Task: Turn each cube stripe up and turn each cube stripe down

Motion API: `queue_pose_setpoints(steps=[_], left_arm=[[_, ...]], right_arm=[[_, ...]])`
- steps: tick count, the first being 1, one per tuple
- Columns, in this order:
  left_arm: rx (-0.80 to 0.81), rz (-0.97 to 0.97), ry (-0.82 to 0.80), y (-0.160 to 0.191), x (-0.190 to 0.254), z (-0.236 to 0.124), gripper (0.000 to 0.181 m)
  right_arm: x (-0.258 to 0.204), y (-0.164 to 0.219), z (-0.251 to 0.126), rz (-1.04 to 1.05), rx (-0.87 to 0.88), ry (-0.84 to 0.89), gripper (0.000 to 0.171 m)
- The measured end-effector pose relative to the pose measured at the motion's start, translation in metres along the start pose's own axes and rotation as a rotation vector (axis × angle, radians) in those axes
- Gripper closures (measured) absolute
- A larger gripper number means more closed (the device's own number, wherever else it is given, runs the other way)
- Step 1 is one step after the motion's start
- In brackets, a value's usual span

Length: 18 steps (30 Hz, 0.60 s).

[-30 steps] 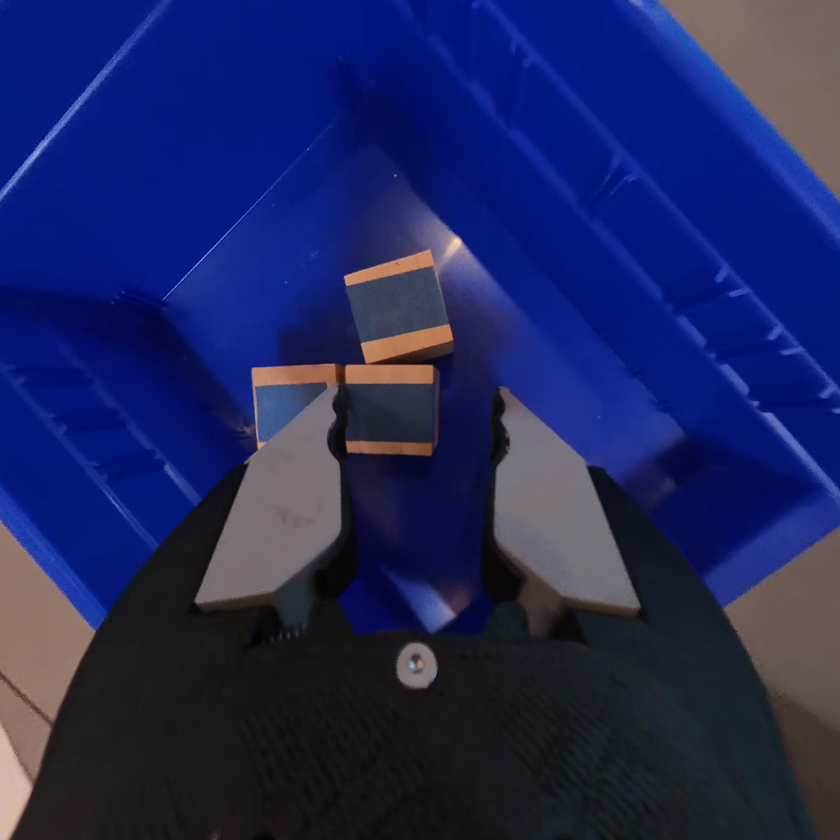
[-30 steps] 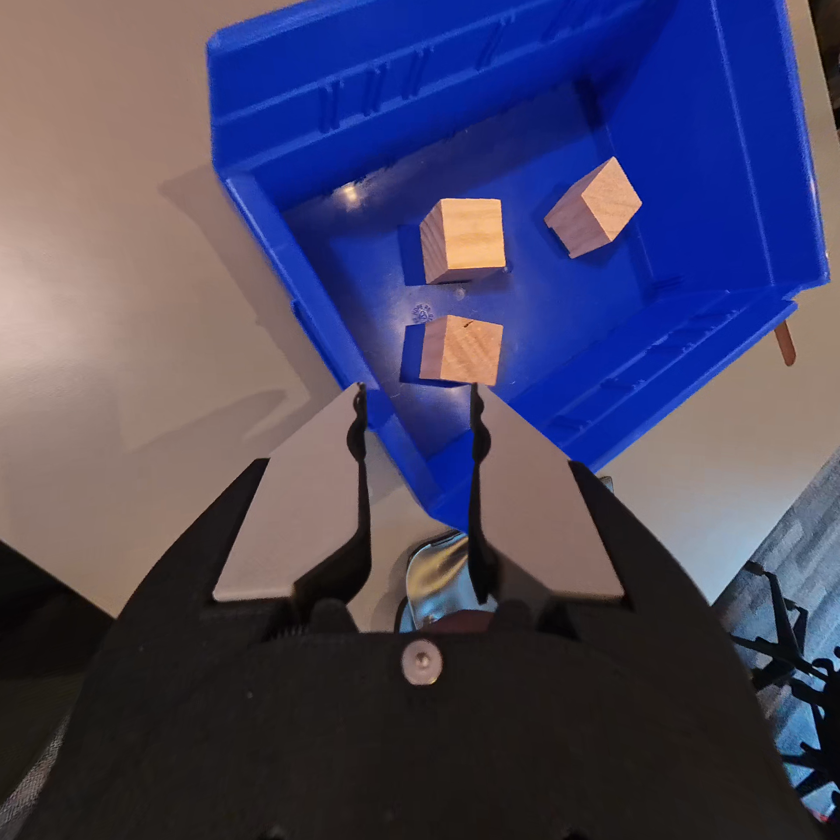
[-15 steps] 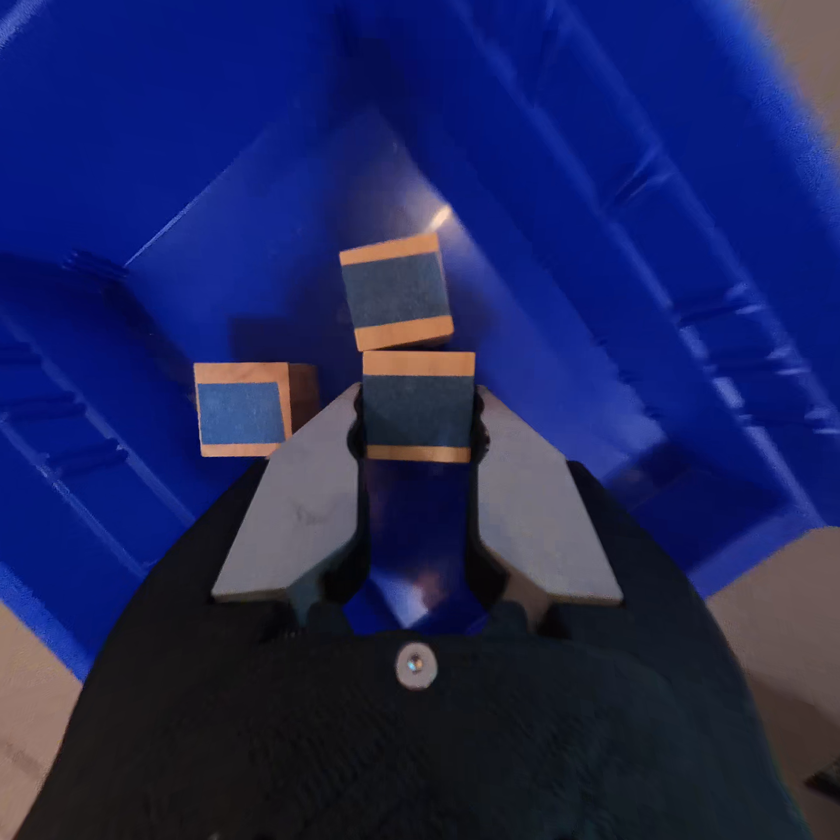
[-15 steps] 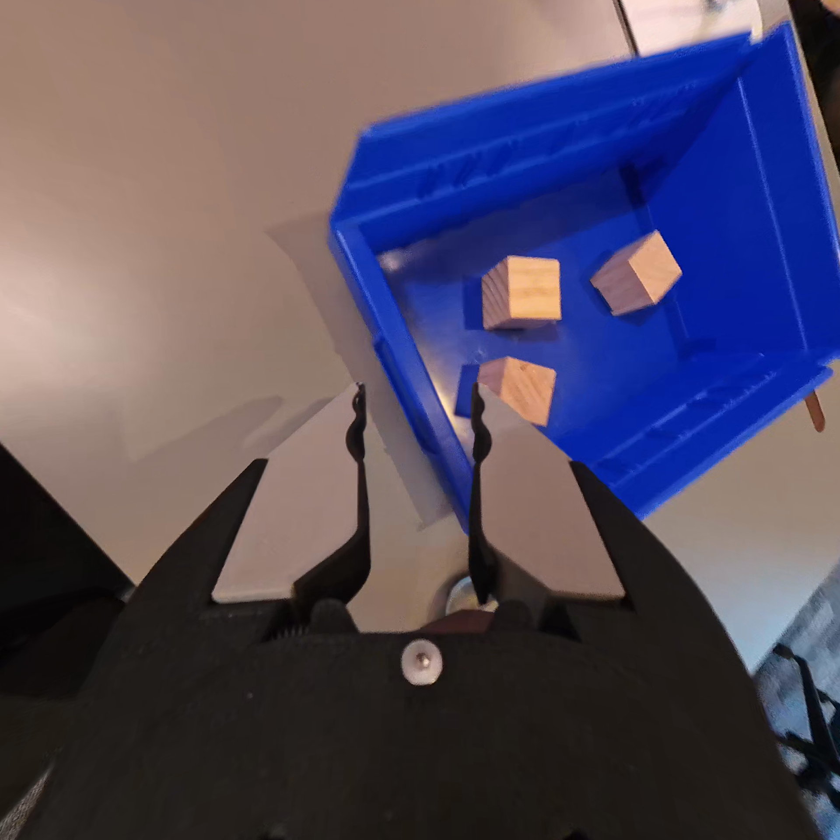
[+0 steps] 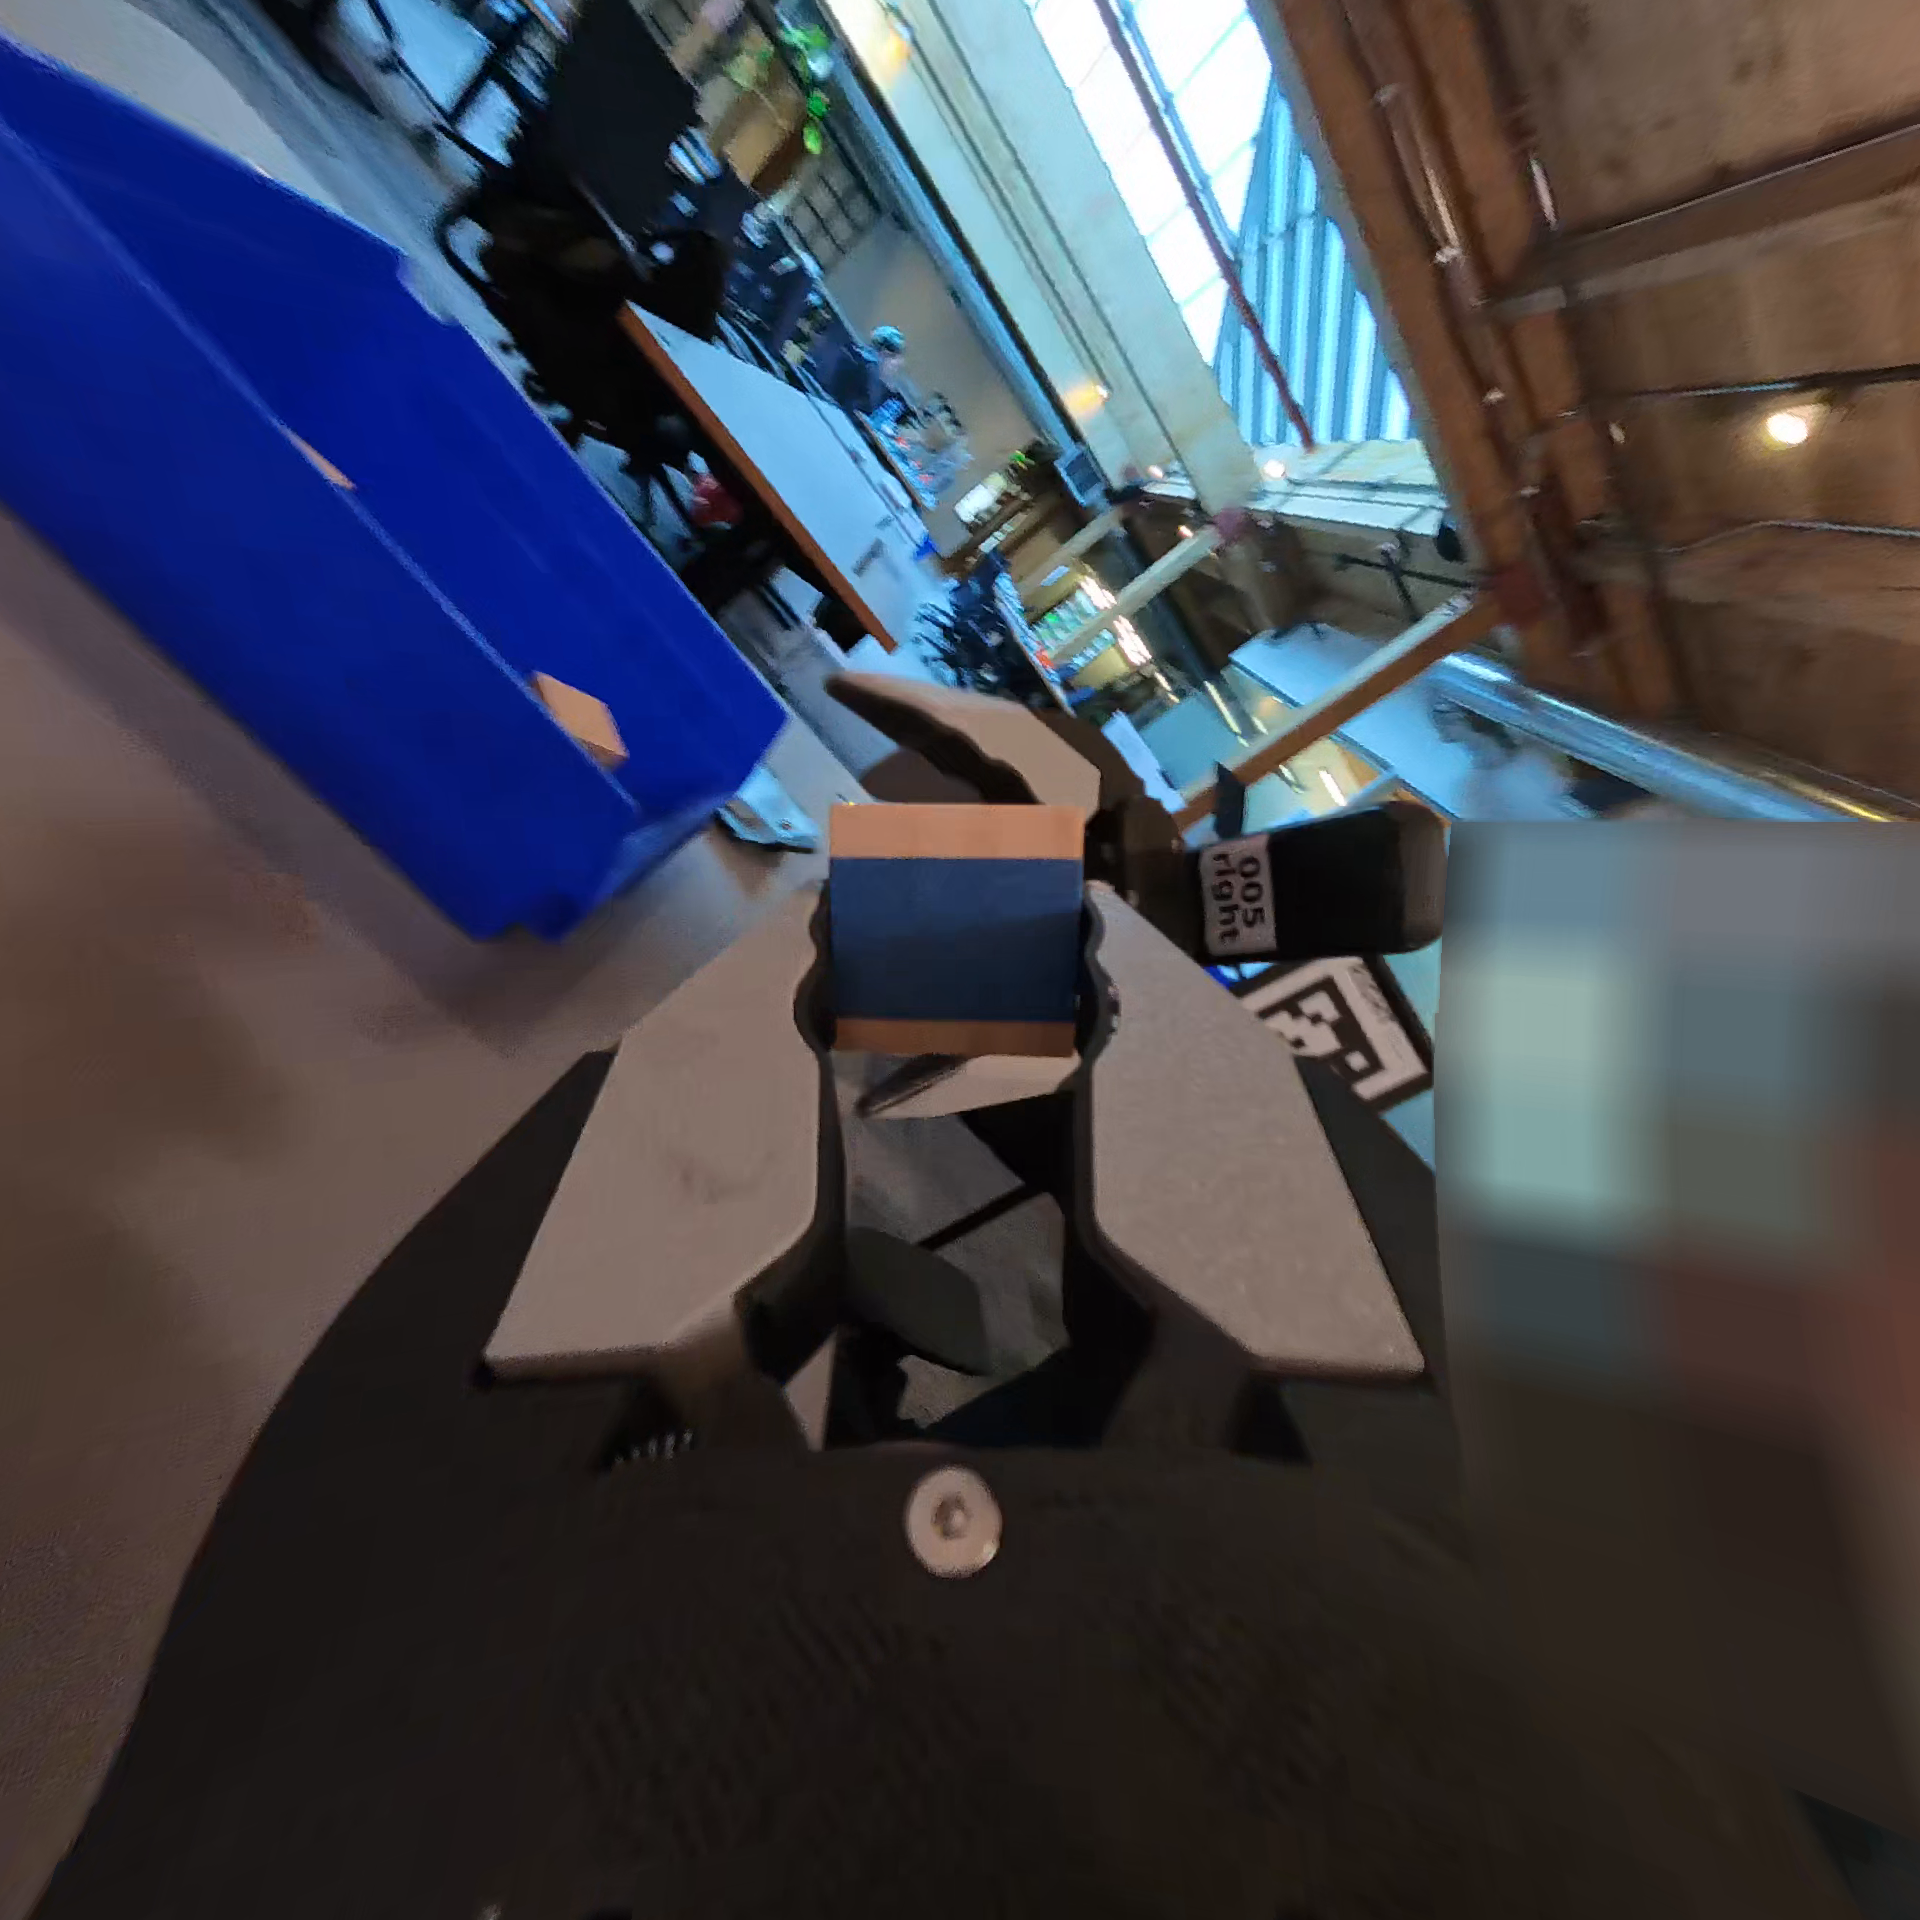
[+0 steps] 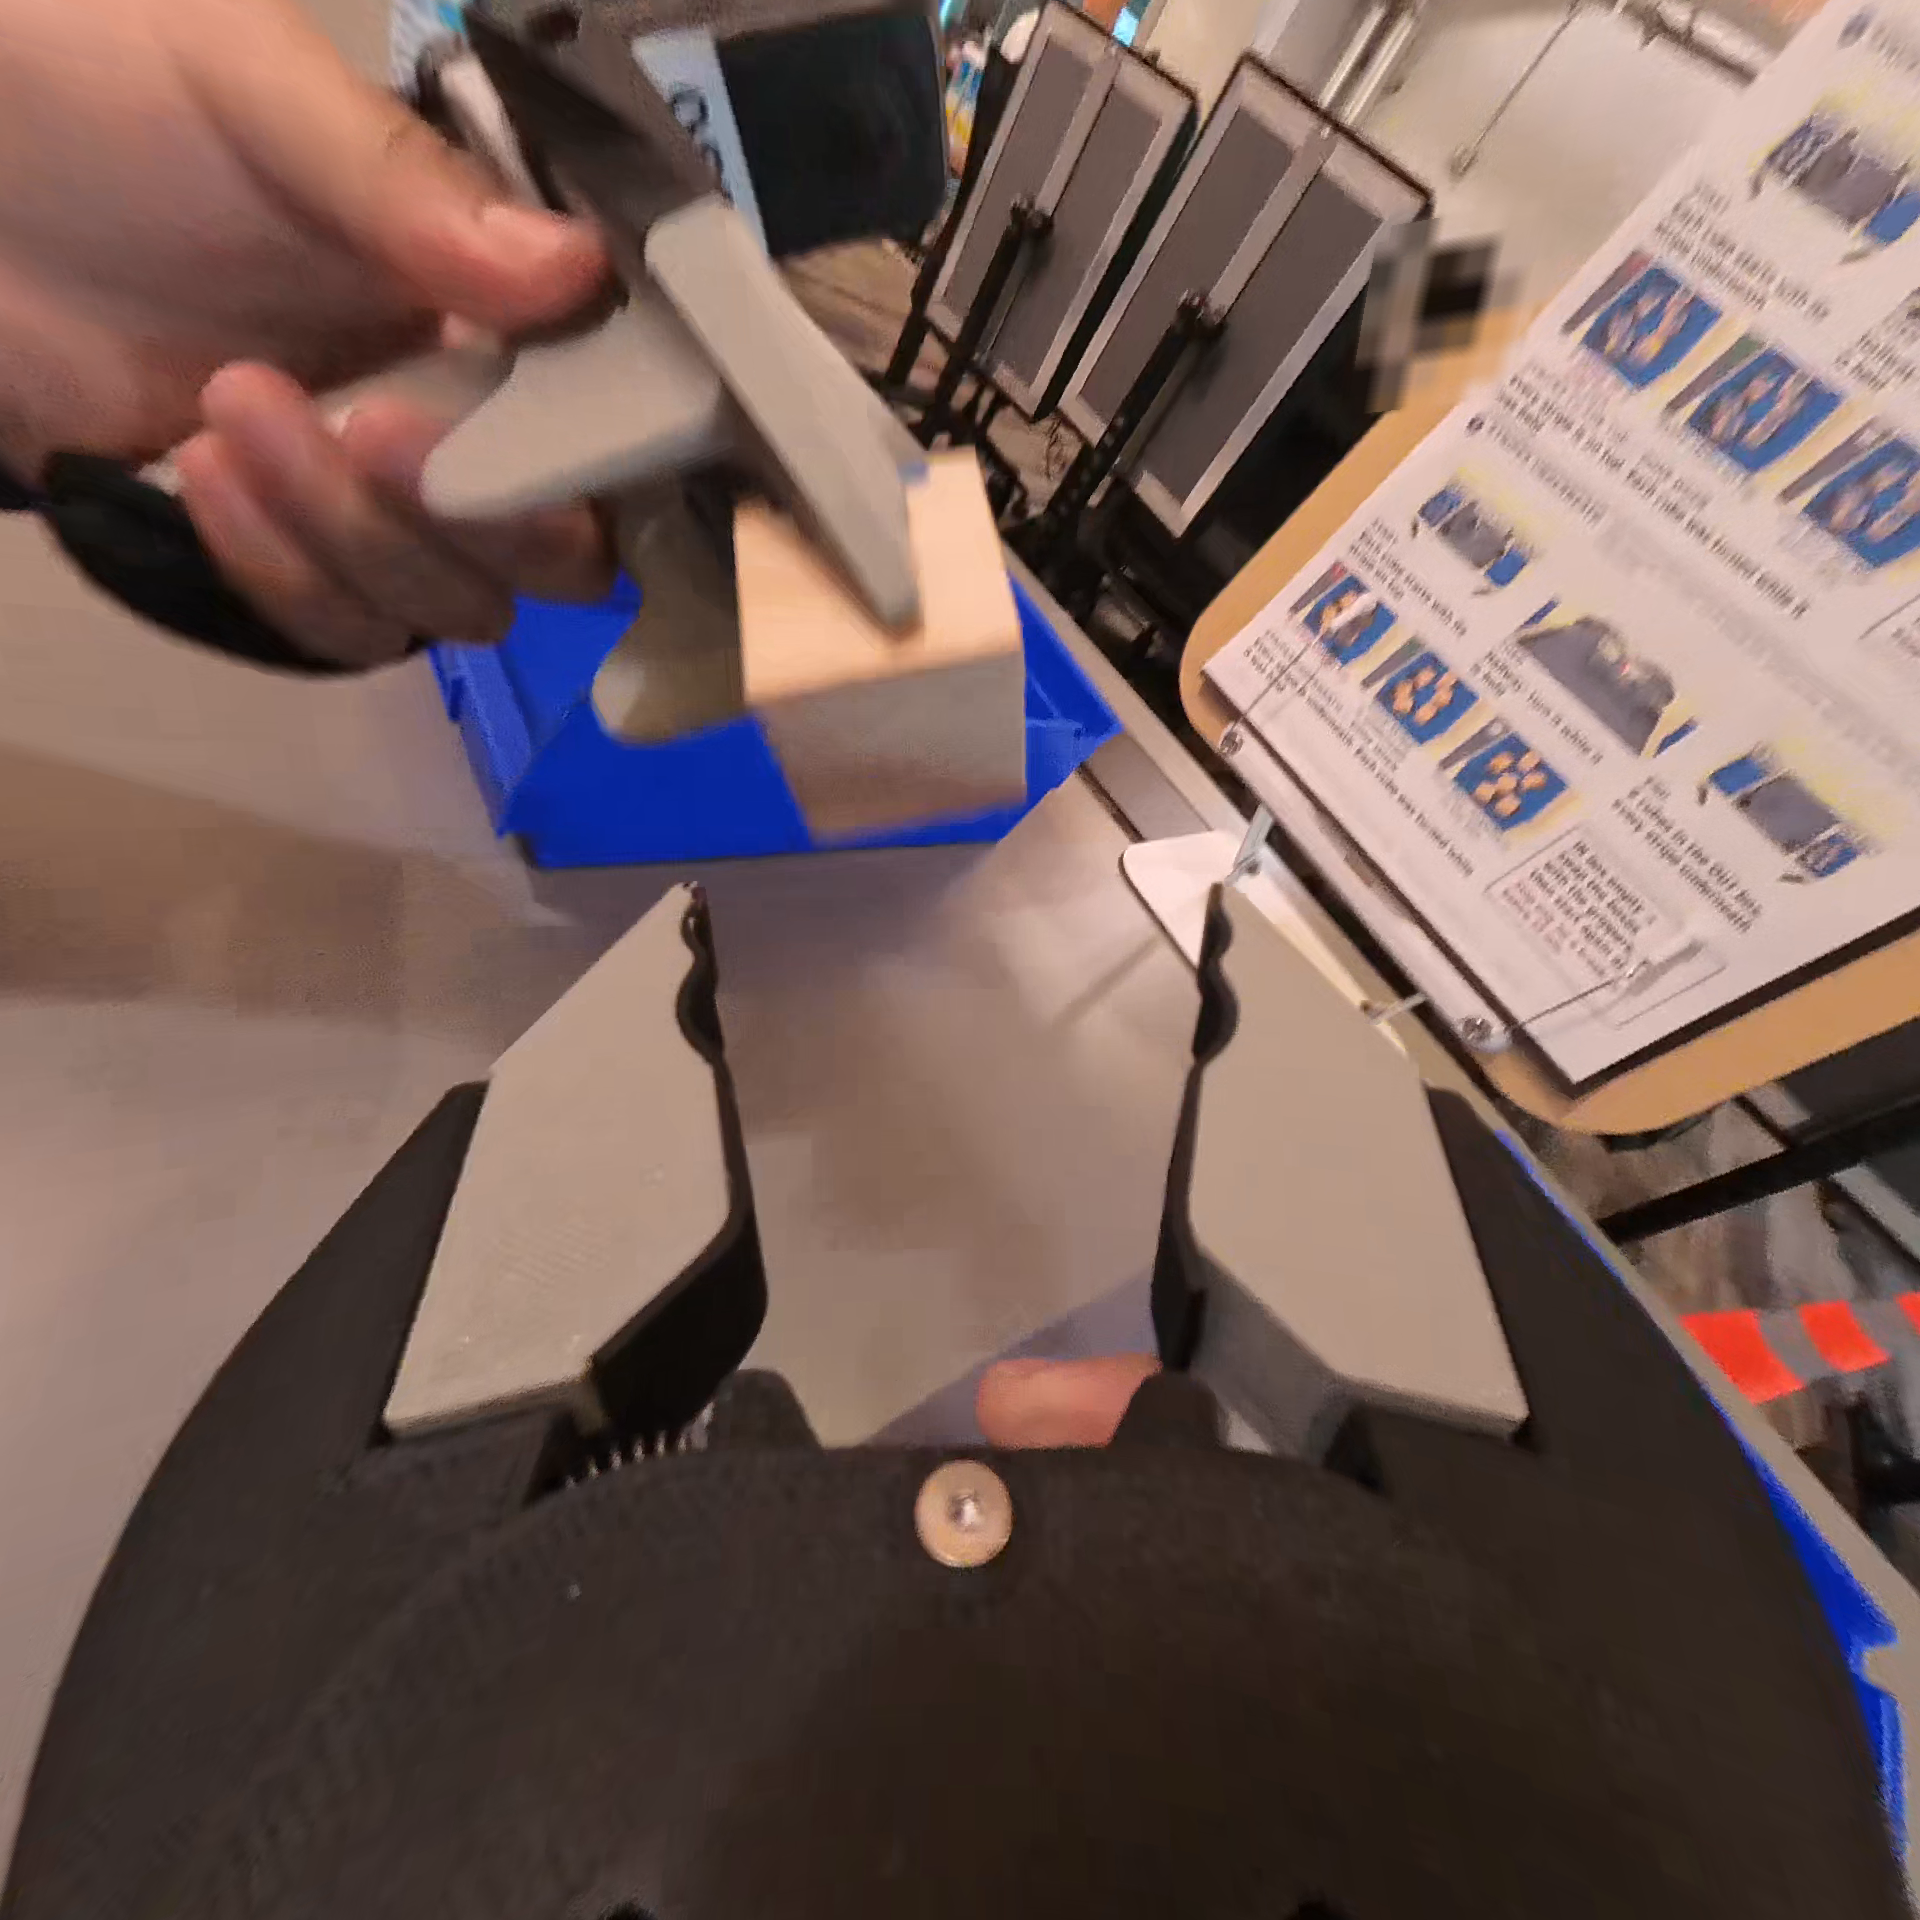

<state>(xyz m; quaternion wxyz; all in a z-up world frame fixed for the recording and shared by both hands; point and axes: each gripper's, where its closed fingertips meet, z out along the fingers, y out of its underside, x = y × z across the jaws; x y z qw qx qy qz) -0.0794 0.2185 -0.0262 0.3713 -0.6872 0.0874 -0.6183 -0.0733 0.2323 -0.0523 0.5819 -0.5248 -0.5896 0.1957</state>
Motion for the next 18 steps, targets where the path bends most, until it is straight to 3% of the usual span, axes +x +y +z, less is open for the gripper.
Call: queue_pose_setpoints(steps=[5, 9, 14, 18], left_arm=[[-0.049, -0.039, 0.059, 0.028, 0.009, 0.031, 0.139], [-0.1, 0.115, -0.123, 0.026, -0.011, 0.011, 0.134], [-0.127, 0.342, -0.52, 0.003, -0.052, -0.064, 0.131], [-0.194, 0.411, -0.775, -0.005, -0.087, -0.119, 0.128]], right_arm=[[-0.015, -0.008, -0.009, -0.076, 0.07, -0.055, 0.129], [0.015, 0.024, -0.023, -0.075, -0.104, -0.054, 0.13], [0.085, 0.124, -0.052, 0.057, -0.581, -0.136, 0.129], [0.085, 0.188, -0.061, 0.058, -0.892, -0.264, 0.128]])
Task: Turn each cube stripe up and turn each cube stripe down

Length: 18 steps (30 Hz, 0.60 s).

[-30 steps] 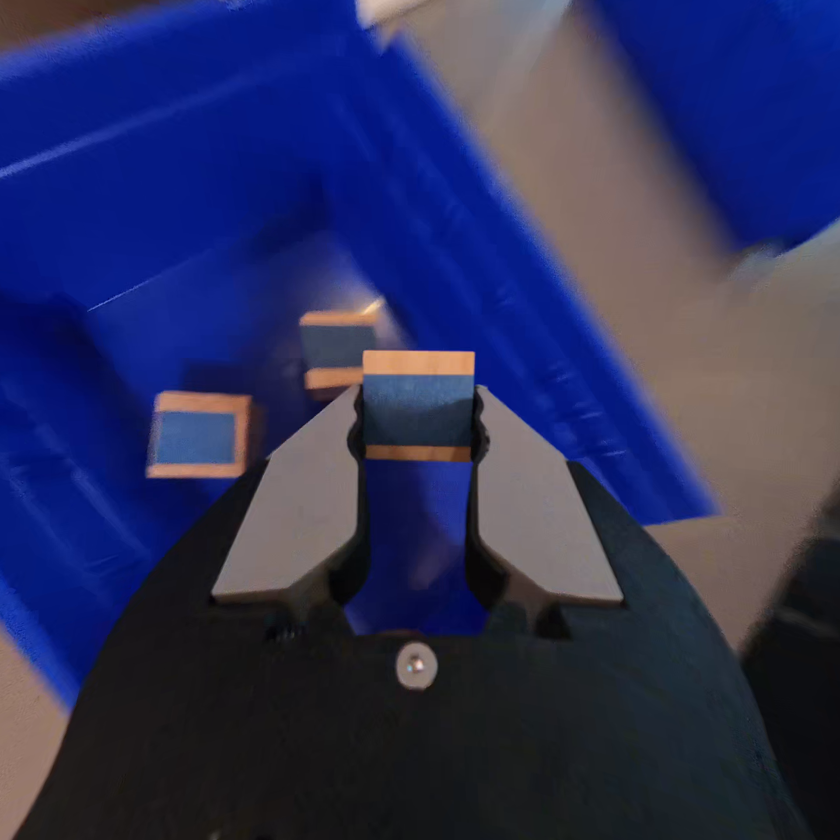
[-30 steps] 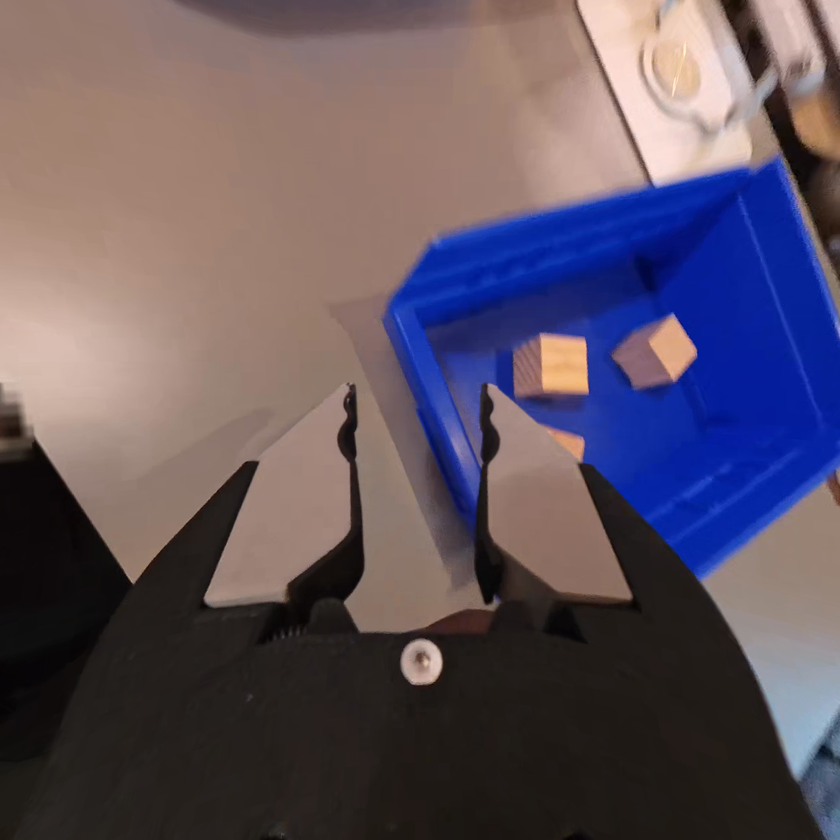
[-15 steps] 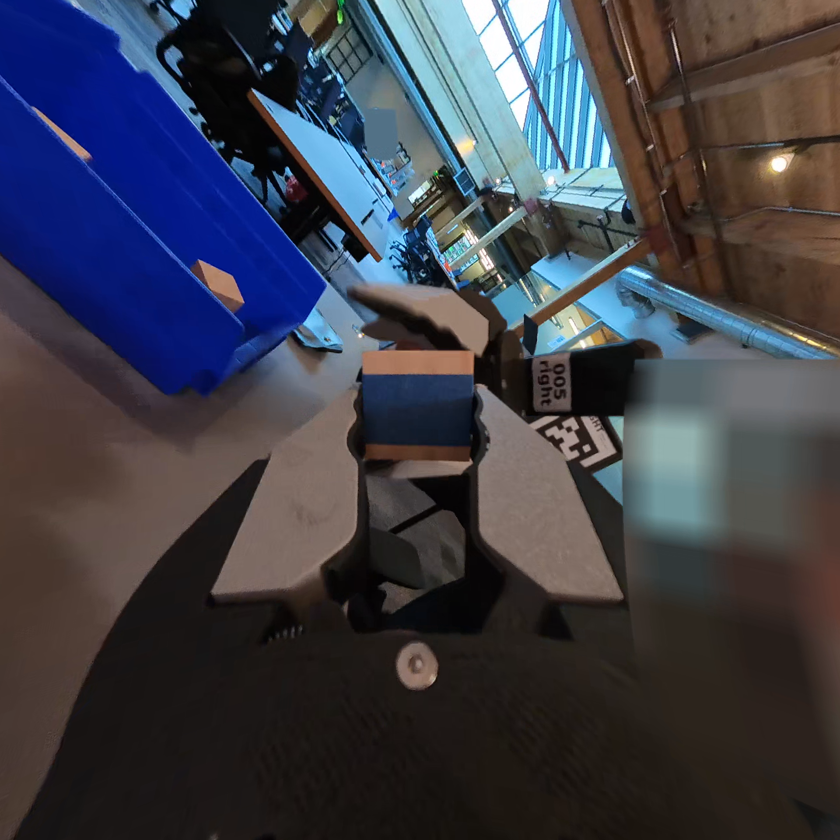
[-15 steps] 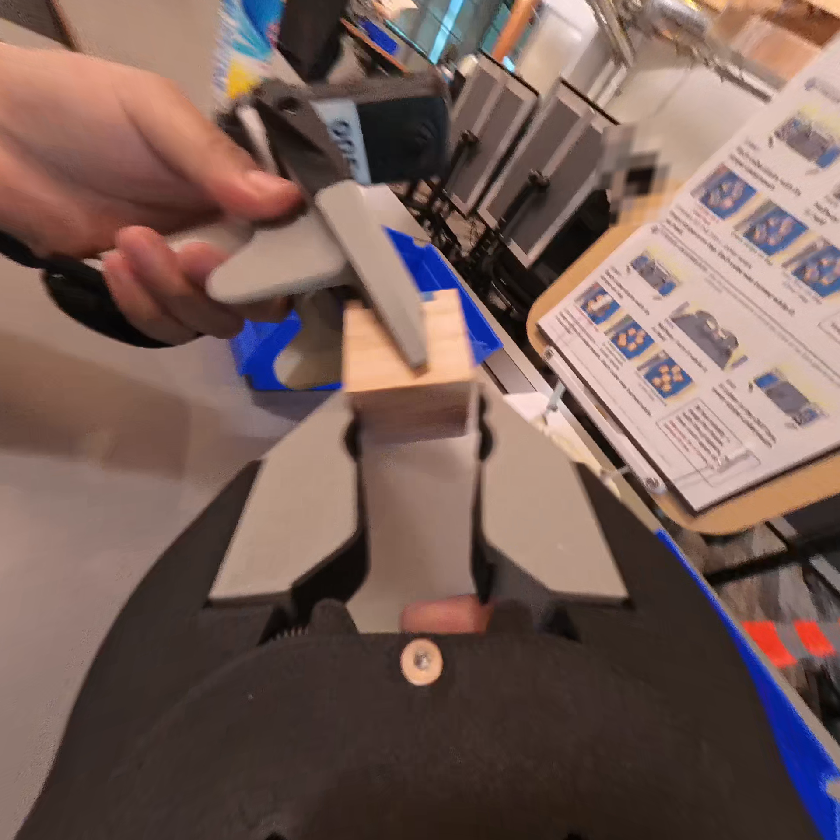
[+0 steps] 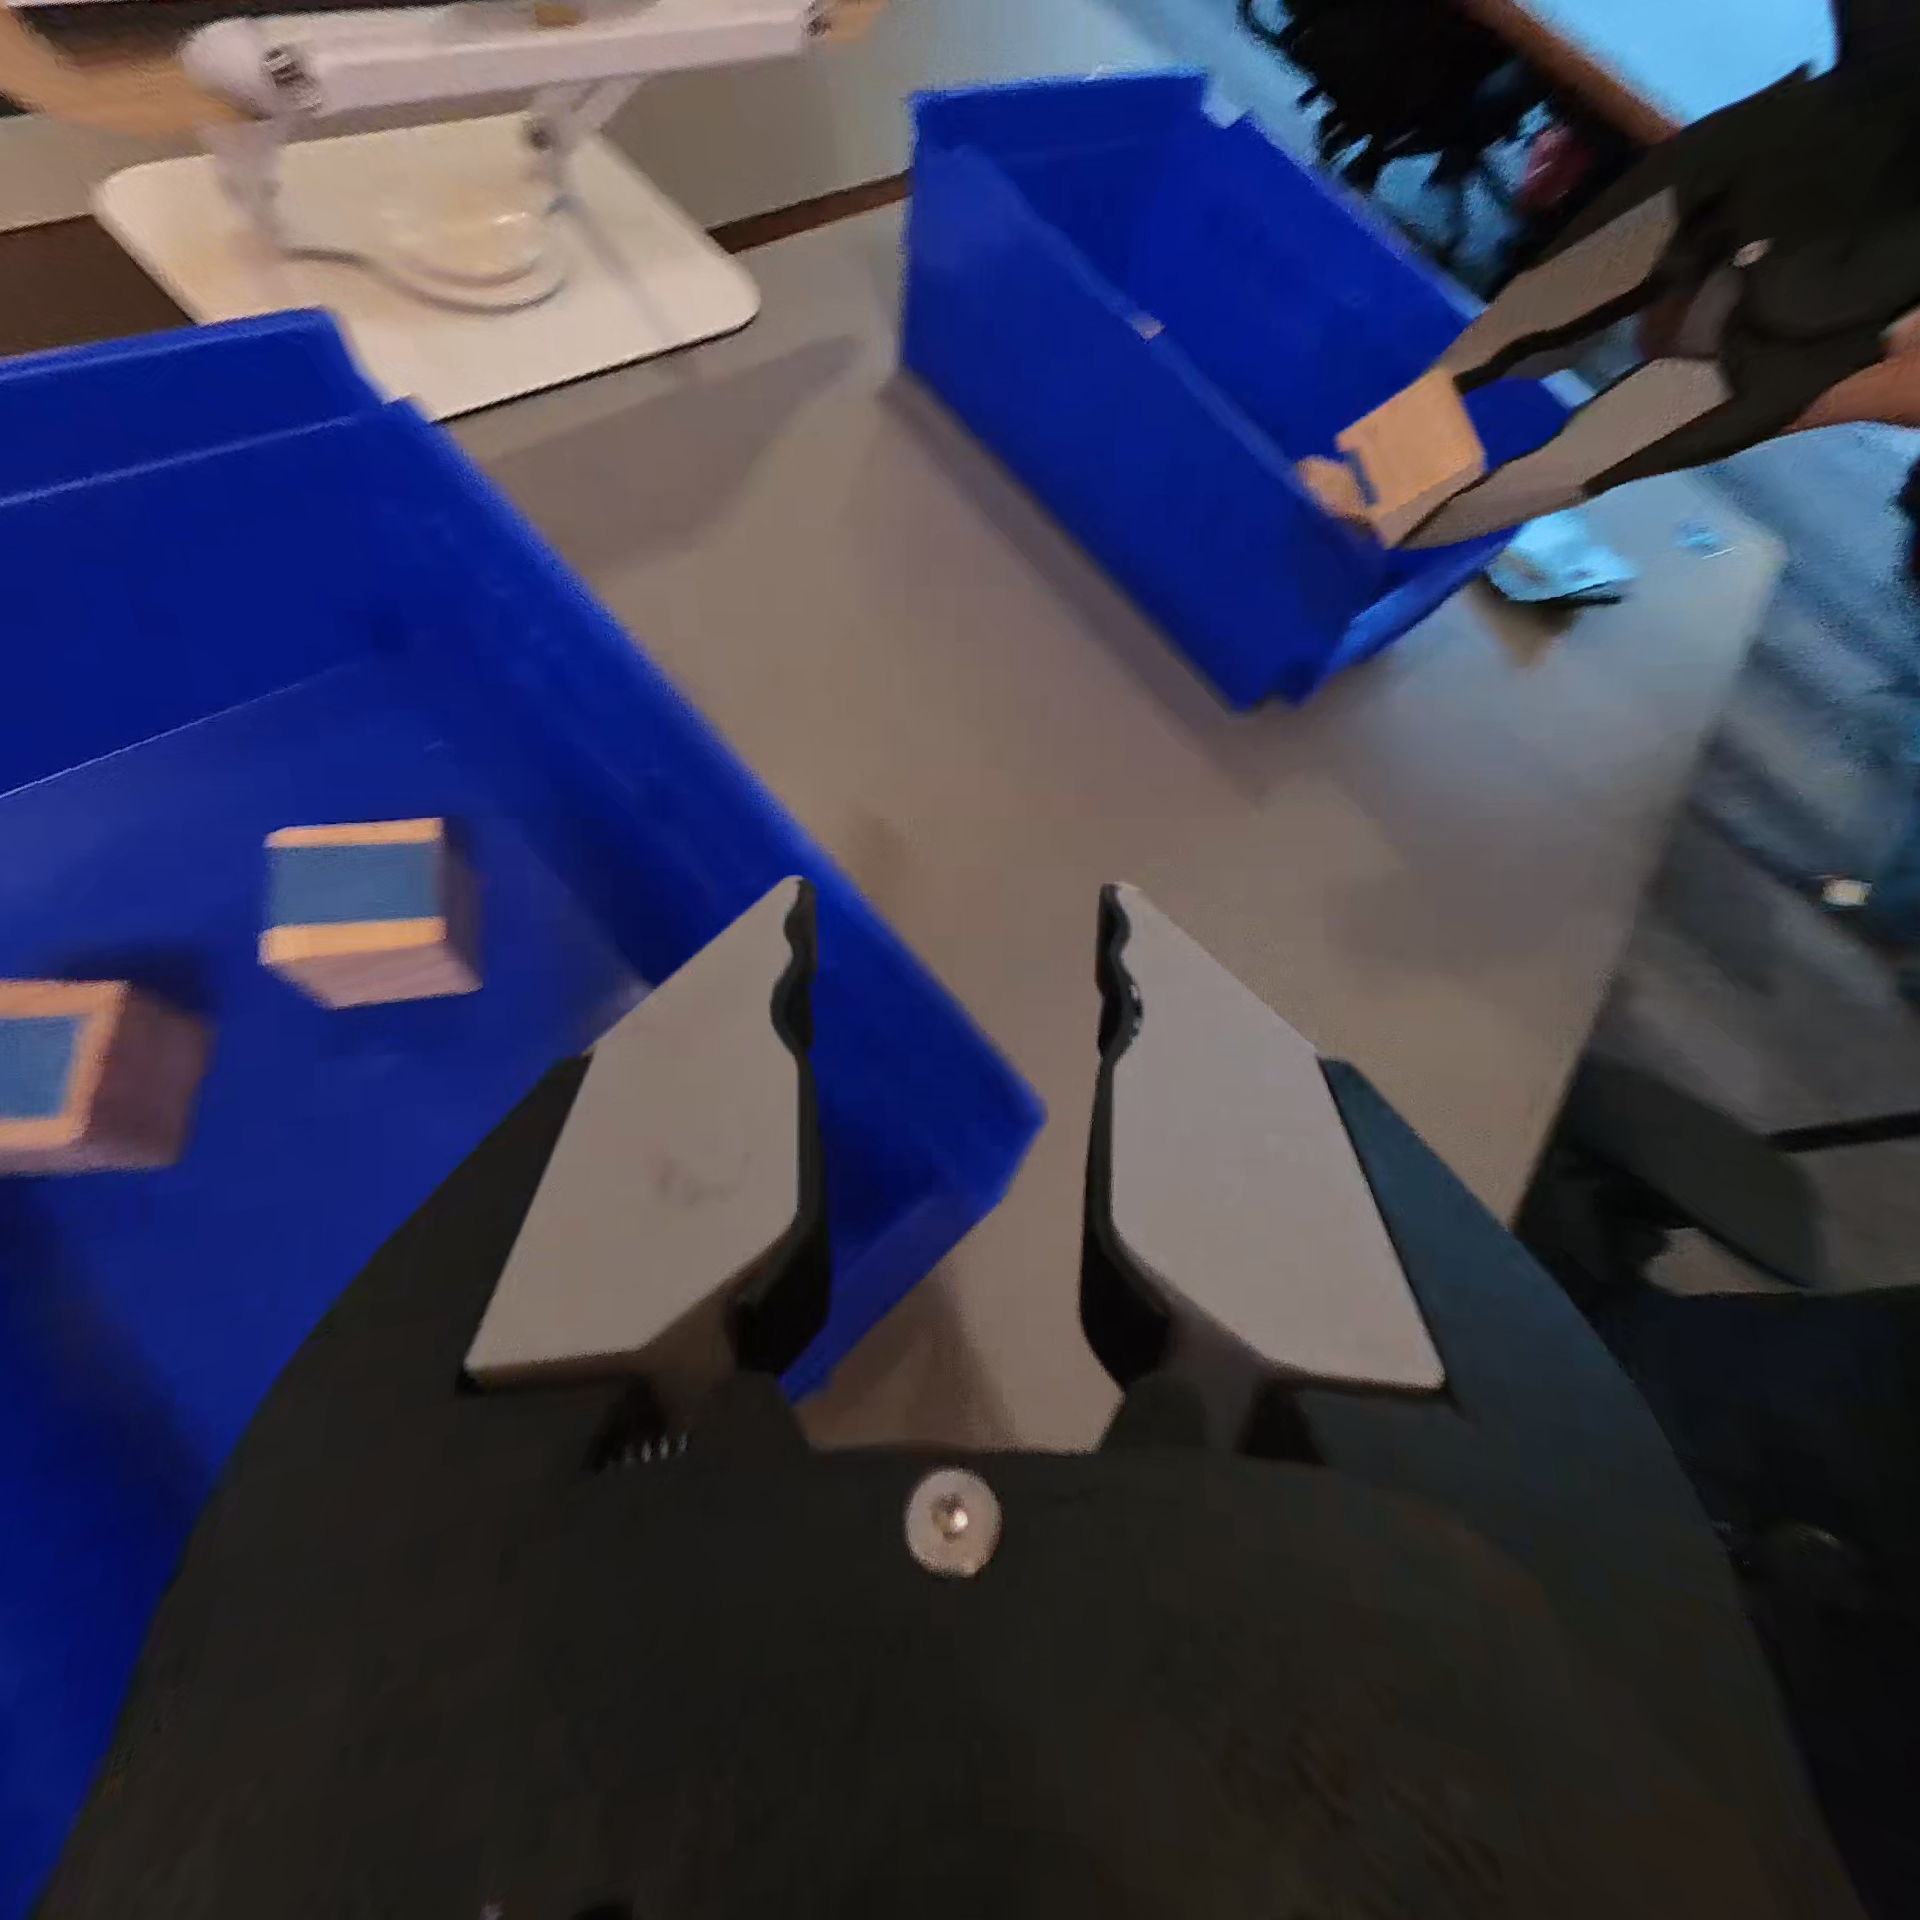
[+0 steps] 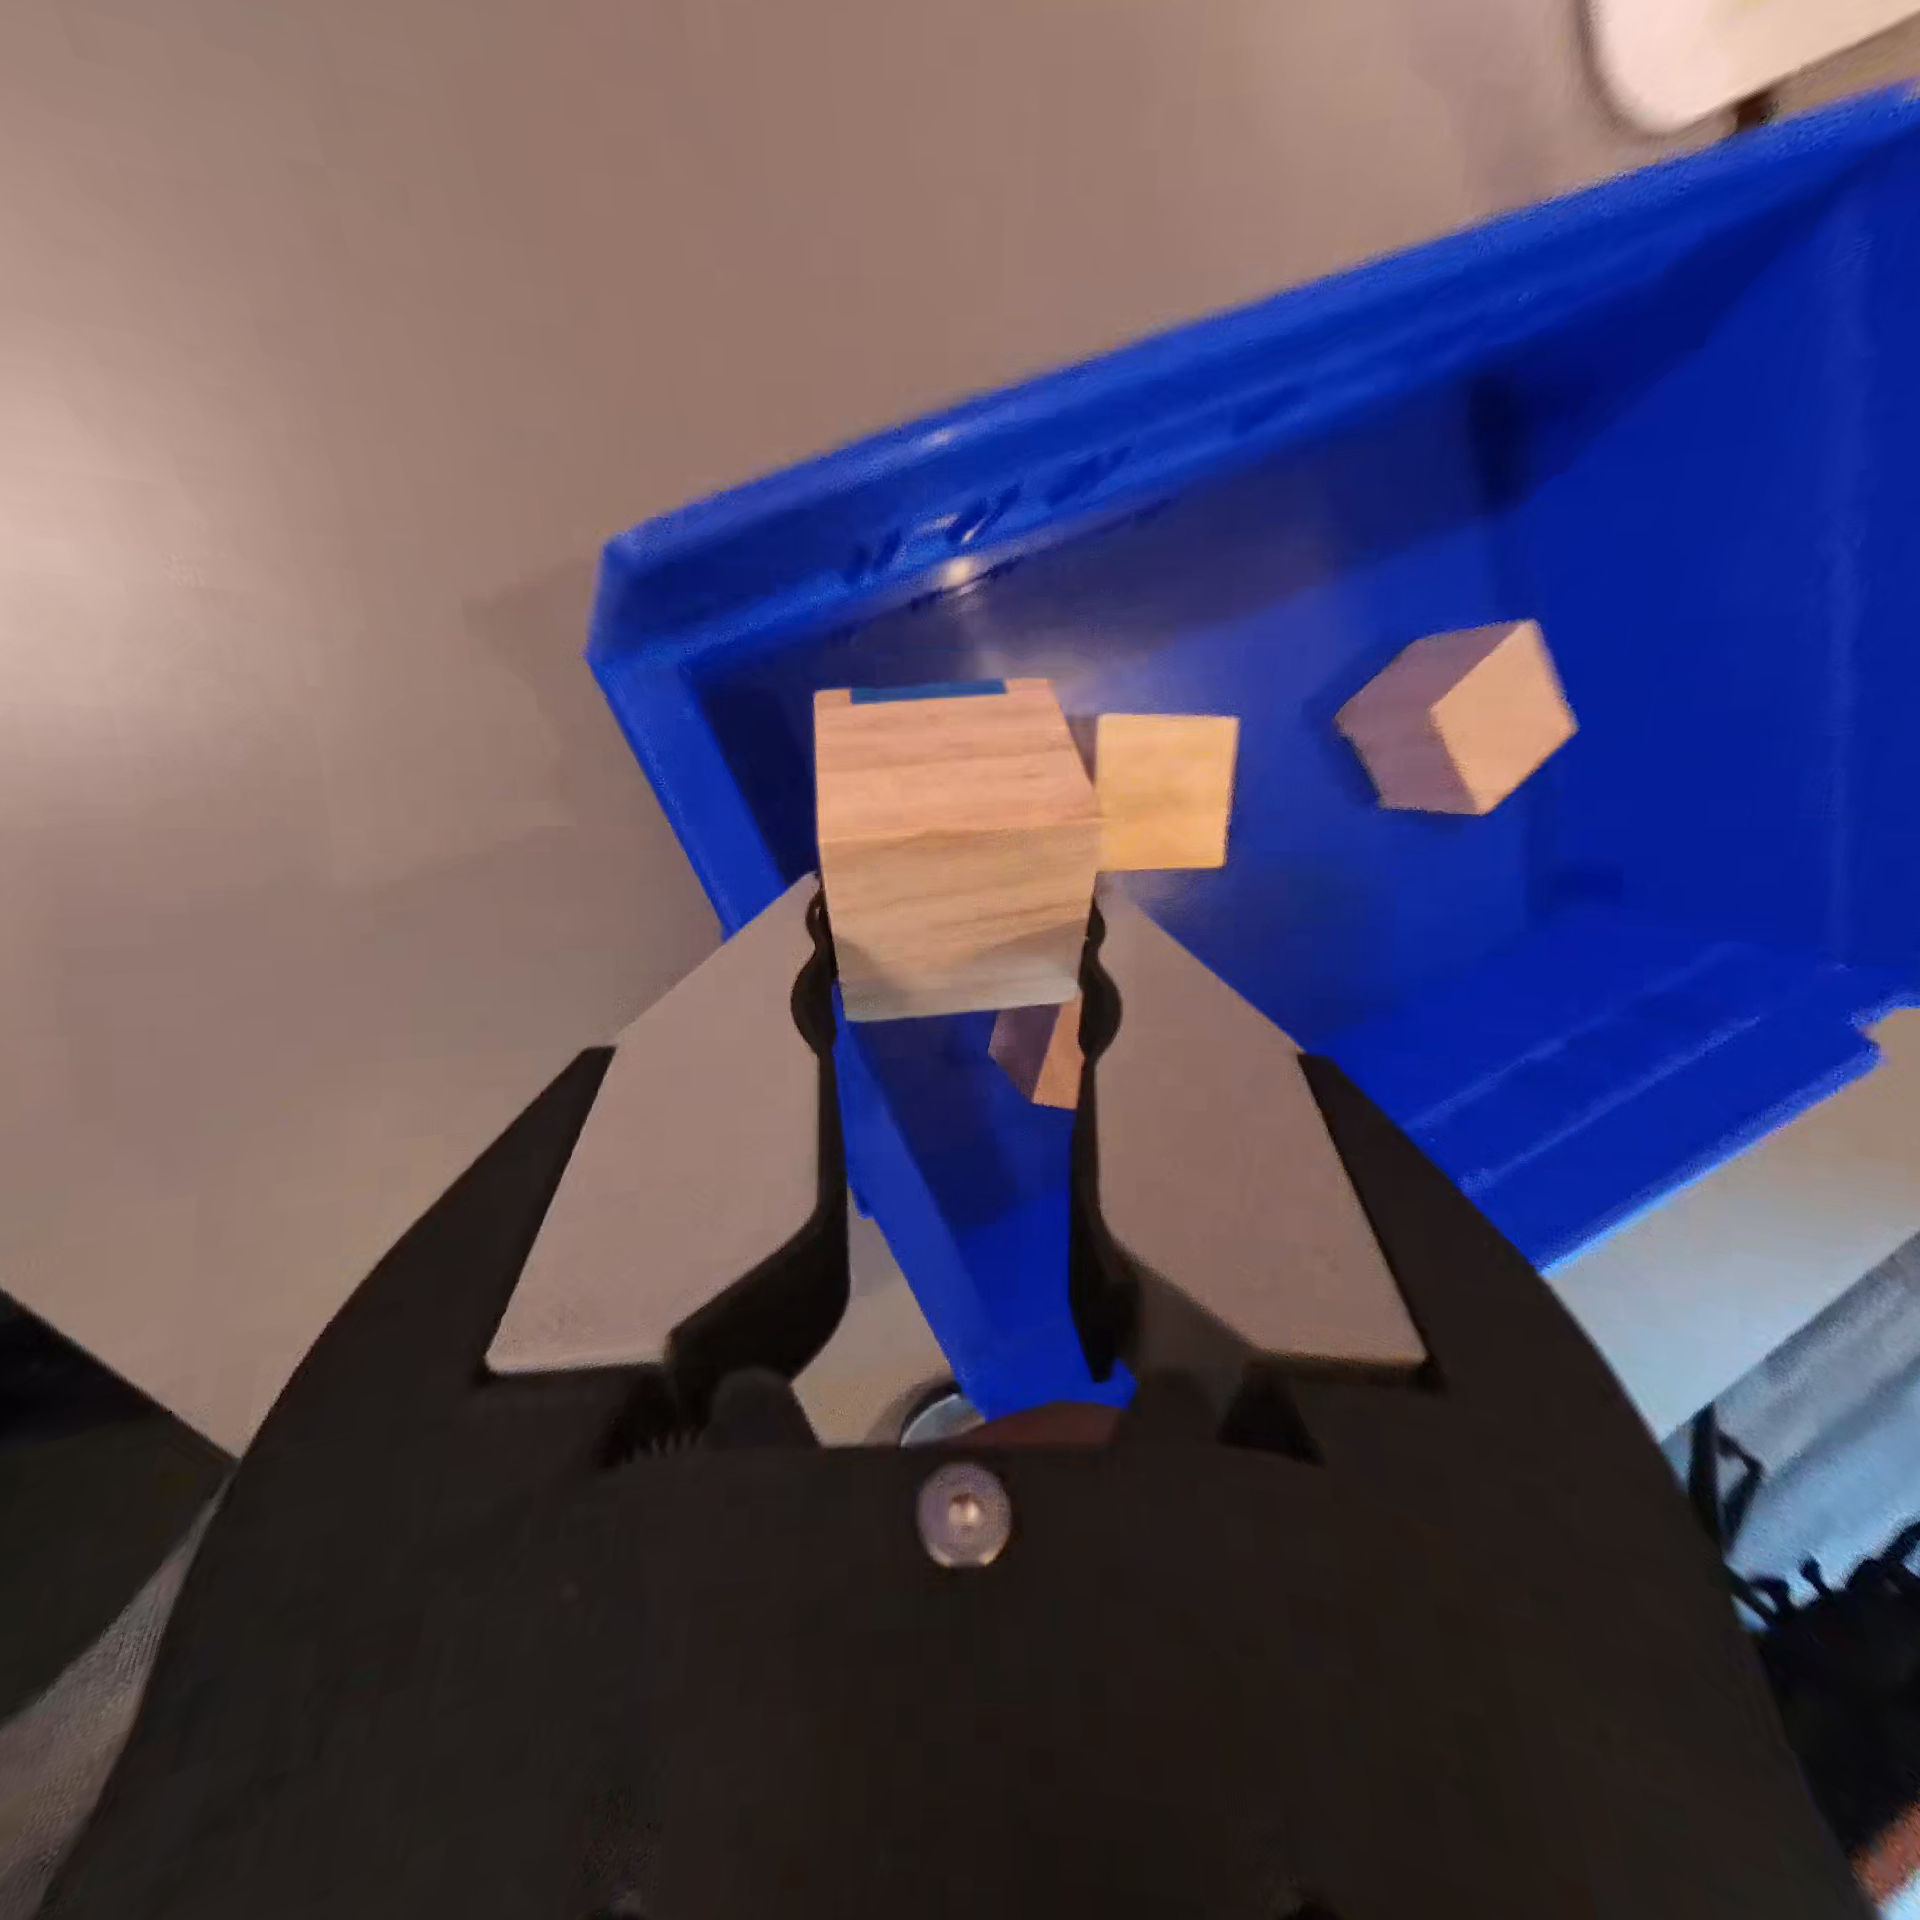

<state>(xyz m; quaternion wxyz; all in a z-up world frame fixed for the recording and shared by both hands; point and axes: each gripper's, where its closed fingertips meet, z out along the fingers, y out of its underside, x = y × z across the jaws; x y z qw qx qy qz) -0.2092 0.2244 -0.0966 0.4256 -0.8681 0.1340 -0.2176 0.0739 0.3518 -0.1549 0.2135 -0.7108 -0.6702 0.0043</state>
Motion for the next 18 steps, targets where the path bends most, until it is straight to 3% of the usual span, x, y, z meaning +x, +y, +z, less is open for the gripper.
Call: queue_pose_setpoints(steps=[7, 16, 18], left_arm=[[-0.139, 0.009, -0.288, 0.021, -0.104, -0.005, 0.128], [-0.403, 0.047, -0.367, 0.042, -0.165, 0.061, 0.111], [-0.461, 0.028, -0.345, 0.054, -0.169, 0.074, 0.123]], right_arm=[[0.0, 0.025, 0.06, -0.048, -0.311, -0.016, 0.128], [0.009, 0.007, 0.043, -0.008, -0.183, 0.015, 0.121], [0.013, 0.007, 0.031, 0.004, -0.132, 0.043, 0.12]])
